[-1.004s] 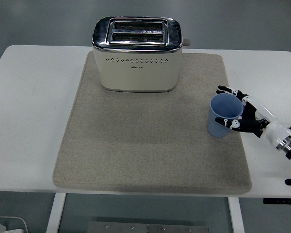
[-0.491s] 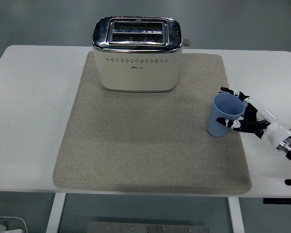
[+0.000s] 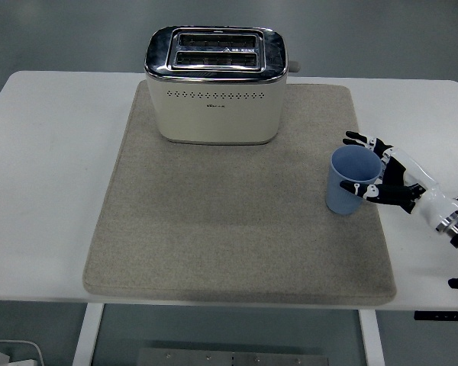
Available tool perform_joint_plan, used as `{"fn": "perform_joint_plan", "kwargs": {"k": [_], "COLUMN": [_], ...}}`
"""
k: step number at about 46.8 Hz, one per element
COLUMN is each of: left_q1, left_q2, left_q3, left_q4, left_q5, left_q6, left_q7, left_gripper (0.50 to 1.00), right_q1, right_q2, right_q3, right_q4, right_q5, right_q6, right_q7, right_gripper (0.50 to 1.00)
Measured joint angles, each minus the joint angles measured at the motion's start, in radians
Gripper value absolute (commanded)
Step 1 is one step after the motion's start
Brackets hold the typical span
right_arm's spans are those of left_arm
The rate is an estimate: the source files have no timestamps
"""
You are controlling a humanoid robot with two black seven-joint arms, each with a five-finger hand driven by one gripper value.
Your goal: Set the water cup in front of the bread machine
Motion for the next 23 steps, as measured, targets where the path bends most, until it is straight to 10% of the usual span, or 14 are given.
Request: {"fn": "perform_joint_plan", "kwargs": {"k": [23], "left_q1": [0.0], "left_q2": [0.0], "left_q3": [0.0], "left_q4": [0.0], "left_q5": [0.0], "left_q6": [0.0], "left_q7": [0.0], "left_gripper": [0.996], "right_q1": [-0.001], "right_q2": [-0.002], "right_q3": [-0.001], "right_q4": [-0.031], "right_q5": [0.0], "right_q6": [0.002], "right_q7": [-0.001], "right_gripper": [0.924]}}
